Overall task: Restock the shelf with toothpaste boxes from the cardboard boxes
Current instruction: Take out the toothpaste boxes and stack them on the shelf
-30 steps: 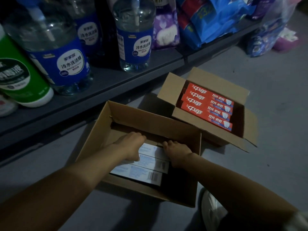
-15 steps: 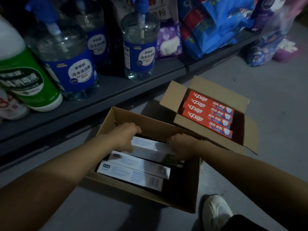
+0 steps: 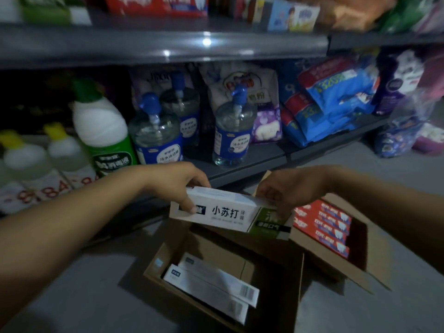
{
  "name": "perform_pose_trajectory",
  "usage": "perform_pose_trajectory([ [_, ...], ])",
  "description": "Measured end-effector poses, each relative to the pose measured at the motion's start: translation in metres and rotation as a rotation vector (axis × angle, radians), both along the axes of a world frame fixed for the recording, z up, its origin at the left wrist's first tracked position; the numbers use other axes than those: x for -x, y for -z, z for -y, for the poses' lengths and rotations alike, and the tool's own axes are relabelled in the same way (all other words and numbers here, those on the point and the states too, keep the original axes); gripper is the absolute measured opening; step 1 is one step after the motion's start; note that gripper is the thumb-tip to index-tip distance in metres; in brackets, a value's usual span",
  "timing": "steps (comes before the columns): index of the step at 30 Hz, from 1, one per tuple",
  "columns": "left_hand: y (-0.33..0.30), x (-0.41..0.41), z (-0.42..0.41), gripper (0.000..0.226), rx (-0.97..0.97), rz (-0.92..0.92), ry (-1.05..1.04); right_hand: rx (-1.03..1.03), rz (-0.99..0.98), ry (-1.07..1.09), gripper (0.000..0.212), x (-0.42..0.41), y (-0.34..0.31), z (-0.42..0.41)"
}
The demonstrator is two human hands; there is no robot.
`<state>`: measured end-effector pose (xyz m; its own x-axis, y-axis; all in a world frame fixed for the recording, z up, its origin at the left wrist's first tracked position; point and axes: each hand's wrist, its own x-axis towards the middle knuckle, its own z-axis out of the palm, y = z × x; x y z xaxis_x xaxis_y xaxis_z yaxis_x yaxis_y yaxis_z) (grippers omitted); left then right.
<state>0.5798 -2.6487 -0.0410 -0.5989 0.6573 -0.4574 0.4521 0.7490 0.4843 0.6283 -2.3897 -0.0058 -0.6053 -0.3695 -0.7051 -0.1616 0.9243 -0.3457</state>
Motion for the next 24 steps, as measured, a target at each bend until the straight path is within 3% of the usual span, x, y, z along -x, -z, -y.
perform_pose_trajectory([
  [11, -0.182, -0.030, 0.087, 0.043, -0.261, -0.146, -0.299, 0.370, -0.159, -0.098, 0.046, 0.041, -0.166, 0.037],
  [16, -0.256, -0.058, 0.141, 0.048, -0.293, -0.315, -0.492, 0.541, -0.351, -0.180, 0.035, 0.051, -0.231, 0.083],
  [24, -0.286, -0.072, 0.209, 0.041, -0.325, -0.429, -0.736, 0.610, -0.446, -0.265, 0.027, 0.077, -0.265, 0.161],
])
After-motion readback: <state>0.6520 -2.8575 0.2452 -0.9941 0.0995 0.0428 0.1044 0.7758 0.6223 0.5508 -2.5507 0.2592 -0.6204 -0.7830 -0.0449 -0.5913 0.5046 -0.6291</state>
